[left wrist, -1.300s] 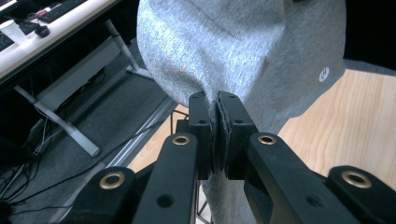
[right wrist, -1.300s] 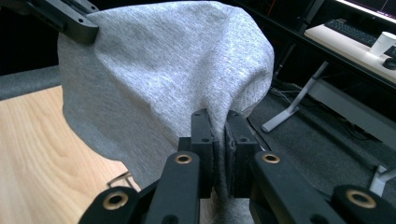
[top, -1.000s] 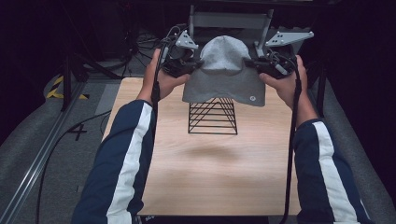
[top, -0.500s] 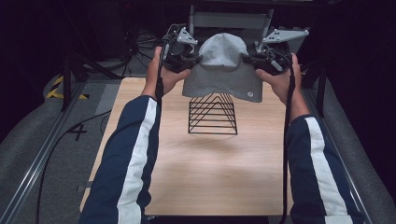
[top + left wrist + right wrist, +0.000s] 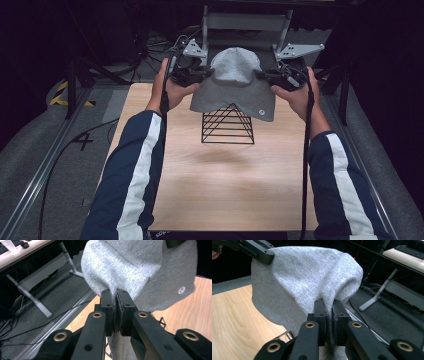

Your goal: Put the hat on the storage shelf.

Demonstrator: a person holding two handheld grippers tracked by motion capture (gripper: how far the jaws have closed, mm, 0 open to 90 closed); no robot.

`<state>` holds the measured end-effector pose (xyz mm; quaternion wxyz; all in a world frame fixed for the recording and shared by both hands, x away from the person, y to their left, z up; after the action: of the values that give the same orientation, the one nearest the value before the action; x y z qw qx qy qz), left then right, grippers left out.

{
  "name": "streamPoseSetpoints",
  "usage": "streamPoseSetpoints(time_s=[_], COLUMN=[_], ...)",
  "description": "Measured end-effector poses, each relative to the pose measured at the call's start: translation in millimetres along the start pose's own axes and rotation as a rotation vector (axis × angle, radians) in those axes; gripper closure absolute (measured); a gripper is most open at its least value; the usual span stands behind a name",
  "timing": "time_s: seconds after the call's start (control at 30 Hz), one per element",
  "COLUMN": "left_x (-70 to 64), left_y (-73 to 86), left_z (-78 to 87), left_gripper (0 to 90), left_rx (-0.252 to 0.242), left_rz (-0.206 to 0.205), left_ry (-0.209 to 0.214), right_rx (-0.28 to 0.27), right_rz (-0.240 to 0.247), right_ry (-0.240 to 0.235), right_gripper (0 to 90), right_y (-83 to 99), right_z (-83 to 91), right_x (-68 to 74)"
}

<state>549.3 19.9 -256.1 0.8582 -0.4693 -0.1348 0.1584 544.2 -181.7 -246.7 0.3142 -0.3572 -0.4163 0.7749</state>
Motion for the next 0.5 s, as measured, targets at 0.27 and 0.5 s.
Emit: streamPoseSetpoints(time_s=[0.27, 0.5], left_x=[-11.8, -20.0], left_y=[-2.5, -2.2], left_z=[11.9, 17.3], left_gripper=[85.1, 85.2], left_rx=[-0.046, -0.053], left_rz=[-0.005, -0.025], left_ry=[0.030, 0.050], right_rx=[-0.029, -0.044], right_rz=[0.006, 0.016], right_ry=[-0.011, -0.013], right_gripper=[84.2, 84.2], right_y=[-4.4, -7.5], right_z=[10.5, 19.3], right_x=[2.7, 4.2])
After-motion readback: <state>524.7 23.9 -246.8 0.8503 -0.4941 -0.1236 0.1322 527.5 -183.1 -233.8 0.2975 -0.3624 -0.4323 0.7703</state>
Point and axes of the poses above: each handheld gripper's, and its own axes: z roughly backward along the jaws, y roughly out of its underside, x roughly to its left, the point moved 8 cm from there along -z, roughly forward along the jaws, and after that the axes turned 13 degrees about y, right-handed, at the moved point
